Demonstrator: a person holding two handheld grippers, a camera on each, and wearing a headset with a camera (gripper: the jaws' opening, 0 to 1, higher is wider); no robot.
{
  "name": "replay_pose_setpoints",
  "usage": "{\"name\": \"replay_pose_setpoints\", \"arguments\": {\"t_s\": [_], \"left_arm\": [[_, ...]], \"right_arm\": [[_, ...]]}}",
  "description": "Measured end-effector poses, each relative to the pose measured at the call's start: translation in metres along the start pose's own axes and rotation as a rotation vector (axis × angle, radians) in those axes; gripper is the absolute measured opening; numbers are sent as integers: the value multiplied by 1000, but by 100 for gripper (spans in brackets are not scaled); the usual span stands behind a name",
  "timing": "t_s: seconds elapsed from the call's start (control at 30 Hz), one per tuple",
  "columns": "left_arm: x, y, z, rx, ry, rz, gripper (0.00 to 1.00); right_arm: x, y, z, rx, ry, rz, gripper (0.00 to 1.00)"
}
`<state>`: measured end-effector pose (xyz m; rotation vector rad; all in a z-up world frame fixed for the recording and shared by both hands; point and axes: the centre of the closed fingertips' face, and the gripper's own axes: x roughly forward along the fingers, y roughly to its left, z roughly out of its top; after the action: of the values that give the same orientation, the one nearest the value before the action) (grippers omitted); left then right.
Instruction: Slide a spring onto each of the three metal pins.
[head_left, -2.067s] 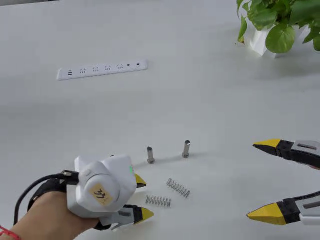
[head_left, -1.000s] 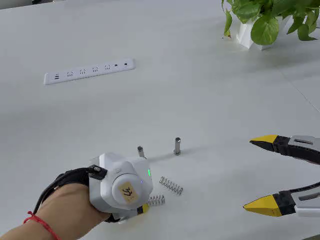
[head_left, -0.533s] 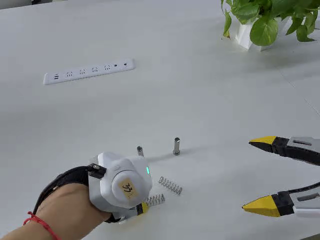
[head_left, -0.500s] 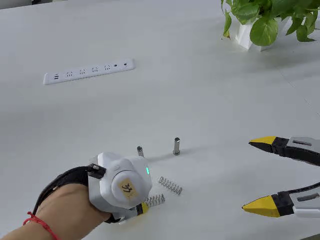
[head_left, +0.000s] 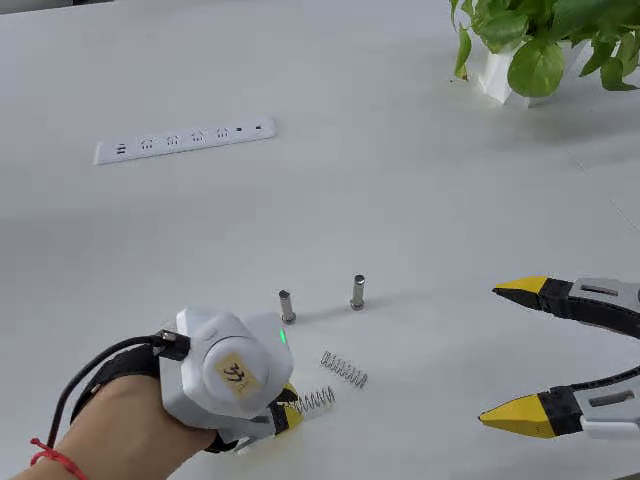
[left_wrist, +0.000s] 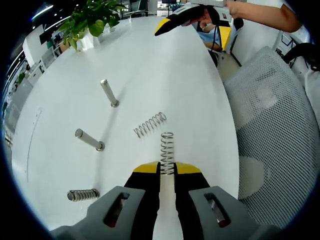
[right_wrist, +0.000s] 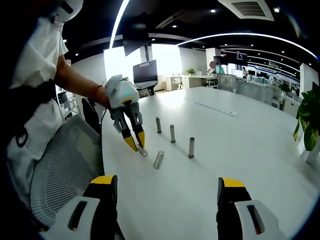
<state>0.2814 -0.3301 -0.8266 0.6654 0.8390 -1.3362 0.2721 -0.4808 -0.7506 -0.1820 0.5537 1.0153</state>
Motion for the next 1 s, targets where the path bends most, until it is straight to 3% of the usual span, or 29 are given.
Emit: {"name": "replay_pose_setpoints", "arguments": {"t_s": [0.47,0.67,0.8,1.0], "left_arm": [[-38,-3,30,-120,-220,37,6],[-51,-6,44,-122,-291,44,6],[-59,-11,54,-119,-337,42,6],[-70,-15,64,-109,-393,42,6]], "right_arm": [[7,15,28,-35,-16,43,78],[14,22,42,-44,-29,79,74],[21,32,59,-40,-60,107,69],[33,49,79,-35,-76,163,56]]}}
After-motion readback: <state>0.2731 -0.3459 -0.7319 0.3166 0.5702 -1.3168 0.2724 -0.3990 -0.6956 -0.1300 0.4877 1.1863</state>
